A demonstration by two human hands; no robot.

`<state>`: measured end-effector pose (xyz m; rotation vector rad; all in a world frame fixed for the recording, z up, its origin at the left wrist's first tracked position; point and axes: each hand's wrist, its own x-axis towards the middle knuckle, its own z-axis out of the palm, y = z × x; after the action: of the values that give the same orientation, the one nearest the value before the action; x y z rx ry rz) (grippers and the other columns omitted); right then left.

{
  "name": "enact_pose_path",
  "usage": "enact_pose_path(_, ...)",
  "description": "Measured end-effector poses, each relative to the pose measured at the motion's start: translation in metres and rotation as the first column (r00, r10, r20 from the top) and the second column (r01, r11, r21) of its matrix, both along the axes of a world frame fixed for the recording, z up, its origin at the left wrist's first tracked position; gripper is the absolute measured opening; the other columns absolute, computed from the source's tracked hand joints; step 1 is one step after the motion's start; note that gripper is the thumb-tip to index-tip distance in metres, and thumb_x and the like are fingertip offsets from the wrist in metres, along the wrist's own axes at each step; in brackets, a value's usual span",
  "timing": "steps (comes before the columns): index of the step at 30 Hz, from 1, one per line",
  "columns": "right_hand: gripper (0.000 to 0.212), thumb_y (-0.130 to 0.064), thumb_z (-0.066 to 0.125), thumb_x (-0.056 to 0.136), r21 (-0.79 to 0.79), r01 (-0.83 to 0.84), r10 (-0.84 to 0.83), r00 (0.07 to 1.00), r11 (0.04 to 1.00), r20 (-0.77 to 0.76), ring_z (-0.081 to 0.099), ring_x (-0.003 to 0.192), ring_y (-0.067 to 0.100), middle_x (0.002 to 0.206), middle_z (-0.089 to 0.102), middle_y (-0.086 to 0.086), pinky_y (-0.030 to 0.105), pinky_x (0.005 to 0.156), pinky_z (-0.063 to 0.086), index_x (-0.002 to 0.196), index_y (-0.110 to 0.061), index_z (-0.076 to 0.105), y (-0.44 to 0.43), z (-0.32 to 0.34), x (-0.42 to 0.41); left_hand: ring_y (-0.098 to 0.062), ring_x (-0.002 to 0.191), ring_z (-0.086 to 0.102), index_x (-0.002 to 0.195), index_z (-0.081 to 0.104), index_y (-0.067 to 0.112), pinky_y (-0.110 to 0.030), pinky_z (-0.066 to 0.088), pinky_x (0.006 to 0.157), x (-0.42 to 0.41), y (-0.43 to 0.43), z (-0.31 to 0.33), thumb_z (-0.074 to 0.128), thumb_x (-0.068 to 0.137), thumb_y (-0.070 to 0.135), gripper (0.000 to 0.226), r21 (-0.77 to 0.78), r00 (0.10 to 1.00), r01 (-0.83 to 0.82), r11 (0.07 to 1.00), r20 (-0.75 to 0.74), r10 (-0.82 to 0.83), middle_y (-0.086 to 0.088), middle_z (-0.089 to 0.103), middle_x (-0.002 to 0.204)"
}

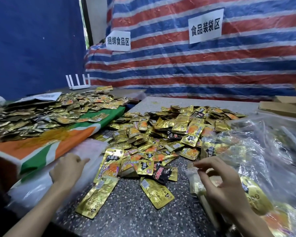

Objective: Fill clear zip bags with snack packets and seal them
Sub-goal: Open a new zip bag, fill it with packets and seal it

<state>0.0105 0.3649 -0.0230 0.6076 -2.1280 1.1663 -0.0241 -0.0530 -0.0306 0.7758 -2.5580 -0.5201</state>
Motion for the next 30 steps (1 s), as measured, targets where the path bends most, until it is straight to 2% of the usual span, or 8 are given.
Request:
enact_pose_path(5, 0.035, 0.004, 0.073, 0.082, -0.077, -0.024, 0.028, 0.998, 0.997, 0.050, 0.067, 0.085, 0.007, 0.092, 0.069, -0.013, 0.015, 0.068, 0.052, 0.093, -0.029, 0.071, 0.000, 0.005, 0.004, -0.036, 0.073, 0.061, 0.080, 0.059, 0.018, -0.044, 0.048, 0.066, 0.008, 0.015, 0.026, 0.046, 0.103, 0.031, 0.030, -0.102, 0.975, 0.063, 0.993, -0.205, -0.083, -0.009, 0.065, 0.075)
enact_pose_path(8, 0.005, -0.035, 0.072, 0.083, -0.243, -0.106, 0.159, 0.965, 0.964, 0.211, 0.066, 0.069, 0.010, 0.082, 0.072, -0.001, 0.023, 0.060, 0.053, 0.088, -0.032, 0.073, -0.004, 0.022, 0.011, -0.016, 0.058, 0.060, 0.088, 0.064, 0.022, -0.034, 0.047, 0.052, 0.022, 0.048, 0.047, 0.057, 0.099, 0.022, 0.013, -0.112, 0.849, 0.289, 0.951, -0.429, -0.309, 0.009, 0.063, 0.066)
enact_pose_path(13, 0.065, -0.072, 0.070, 0.069, -0.488, -0.216, 0.483, 0.699, 0.846, 0.528, 0.060, 0.057, 0.023, 0.073, 0.070, 0.017, 0.025, 0.045, 0.050, 0.084, -0.008, 0.075, -0.022, 0.062, 0.006, -0.003, 0.083, 0.069, 0.100, 0.070, 0.017, -0.013, 0.055, 0.074, 0.048, 0.125, 0.063, 0.070, 0.089, 0.009, 0.014, -0.192, 0.527, 0.630, 0.752, -0.605, -0.597, 0.017, 0.069, 0.100)
enact_pose_path(18, 0.047, -0.045, 0.073, 0.082, -0.371, -0.196, 0.412, 0.585, 0.908, 0.698, 0.059, 0.050, 0.017, 0.065, 0.068, 0.012, 0.022, 0.043, 0.046, 0.085, 0.001, 0.069, -0.031, 0.098, -0.012, -0.009, 0.102, 0.070, 0.093, 0.072, 0.010, -0.034, 0.058, 0.085, 0.058, 0.179, 0.043, 0.060, 0.090, 0.017, 0.014, -0.463, 0.278, 0.740, 0.488, -0.449, -0.849, 0.001, 0.073, 0.112)
enact_pose_path(22, 0.014, -0.006, 0.069, 0.089, -0.279, -0.270, 0.382, 0.503, 0.922, 0.775, 0.061, 0.051, 0.016, 0.065, 0.065, 0.013, 0.020, 0.046, 0.048, 0.079, 0.002, 0.072, -0.023, 0.104, -0.022, -0.005, 0.103, 0.069, 0.080, 0.075, 0.011, -0.024, 0.053, 0.092, 0.057, 0.191, 0.025, 0.063, 0.085, 0.015, 0.013, -0.552, 0.175, 0.729, 0.403, -0.419, -0.891, 0.004, 0.075, 0.109)
enact_pose_path(25, 0.013, -0.007, 0.070, 0.088, -0.237, -0.308, 0.364, 0.469, 0.921, 0.804, 0.065, 0.059, 0.019, 0.072, 0.070, 0.017, 0.021, 0.048, 0.049, 0.083, 0.004, 0.074, -0.016, 0.104, -0.026, 0.007, 0.099, 0.066, 0.085, 0.073, 0.018, -0.008, 0.042, 0.098, 0.063, 0.187, 0.020, 0.069, 0.079, 0.032, 0.015, -0.386, 0.243, 0.829, 0.404, -0.402, -0.883, 0.015, 0.073, 0.108)
enact_pose_path(28, 0.012, -0.013, 0.074, 0.086, -0.136, -0.385, 0.320, 0.468, 0.913, 0.823, 0.065, 0.061, 0.017, 0.077, 0.074, 0.014, 0.020, 0.049, 0.048, 0.083, -0.001, 0.075, -0.014, 0.107, -0.024, -0.002, 0.097, 0.067, 0.091, 0.070, 0.024, -0.012, 0.045, 0.090, 0.063, 0.192, 0.031, 0.067, 0.080, 0.046, 0.025, 0.308, 0.463, 0.881, 0.360, -0.398, -0.792, 0.010, 0.073, 0.104)
enact_pose_path(30, 0.009, -0.013, 0.073, 0.087, -0.115, -0.448, 0.335, 0.452, 0.887, 0.827, 0.065, 0.061, 0.016, 0.076, 0.074, 0.012, 0.019, 0.049, 0.048, 0.080, -0.009, 0.077, -0.015, 0.108, -0.020, -0.012, 0.073, 0.066, 0.079, 0.069, 0.014, -0.028, 0.049, 0.075, 0.060, 0.194, 0.031, 0.055, 0.095, 0.027, 0.025, 0.644, 0.564, 0.731, 0.226, -0.384, -0.731, -0.006, 0.070, 0.087)
